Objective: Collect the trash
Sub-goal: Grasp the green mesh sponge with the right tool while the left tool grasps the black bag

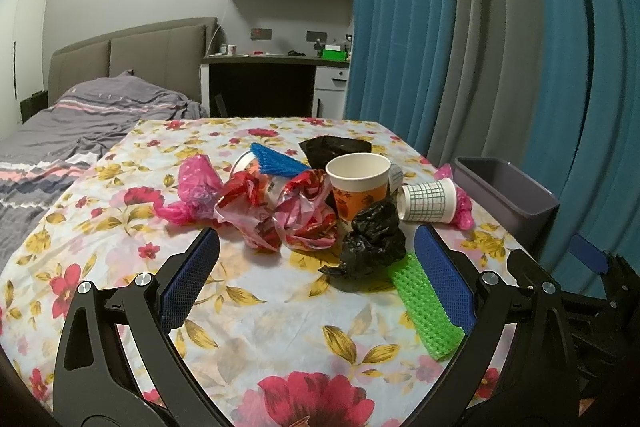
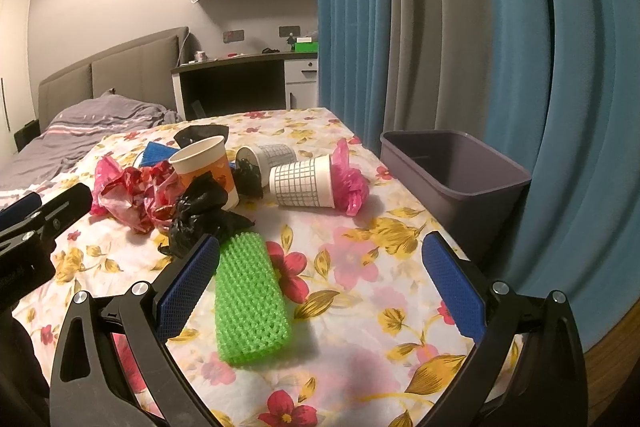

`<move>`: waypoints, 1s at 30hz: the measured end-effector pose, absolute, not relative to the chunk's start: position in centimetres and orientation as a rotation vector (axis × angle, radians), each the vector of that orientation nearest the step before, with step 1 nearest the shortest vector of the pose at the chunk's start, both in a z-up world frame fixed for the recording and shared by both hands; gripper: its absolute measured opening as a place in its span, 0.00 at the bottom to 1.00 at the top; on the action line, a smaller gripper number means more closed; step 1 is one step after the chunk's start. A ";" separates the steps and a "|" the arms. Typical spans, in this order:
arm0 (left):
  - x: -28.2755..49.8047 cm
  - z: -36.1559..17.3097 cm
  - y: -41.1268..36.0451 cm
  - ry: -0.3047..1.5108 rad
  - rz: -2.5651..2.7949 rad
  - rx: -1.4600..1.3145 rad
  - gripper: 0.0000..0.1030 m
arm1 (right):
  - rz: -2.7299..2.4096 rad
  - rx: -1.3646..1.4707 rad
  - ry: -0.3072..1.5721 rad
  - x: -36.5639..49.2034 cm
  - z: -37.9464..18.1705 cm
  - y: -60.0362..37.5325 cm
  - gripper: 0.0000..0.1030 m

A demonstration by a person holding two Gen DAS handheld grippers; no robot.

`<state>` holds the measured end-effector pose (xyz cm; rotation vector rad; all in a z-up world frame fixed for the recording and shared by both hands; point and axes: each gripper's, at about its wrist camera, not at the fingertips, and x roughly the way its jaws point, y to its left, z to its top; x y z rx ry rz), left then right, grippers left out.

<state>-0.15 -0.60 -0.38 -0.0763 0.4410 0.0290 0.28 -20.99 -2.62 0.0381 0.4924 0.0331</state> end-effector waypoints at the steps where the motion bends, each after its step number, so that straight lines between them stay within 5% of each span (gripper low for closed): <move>1: -0.2 -0.5 -0.6 0.438 0.033 -0.077 0.94 | 0.041 0.041 0.496 0.4 -2.8 -21.0 0.95; 14: -0.5 -1.8 3.1 0.434 0.046 -0.123 0.94 | 0.163 0.065 0.662 3.1 -7.7 -19.3 0.85; 20: 0.1 -2.0 3.0 0.433 0.032 -0.109 0.94 | 0.214 0.105 0.749 4.3 -9.4 -19.2 0.64; 22: 0.4 -2.2 2.8 0.439 0.024 -0.106 0.94 | 0.242 0.115 0.761 4.4 -9.6 -19.2 0.41; 26: 1.1 -2.6 2.1 0.455 -0.004 -0.110 0.94 | 0.274 0.107 0.765 4.3 -9.7 -19.3 0.18; 30: 2.0 -2.9 0.6 0.472 -0.056 -0.106 0.94 | 0.268 0.099 0.736 3.8 -9.3 -20.2 0.11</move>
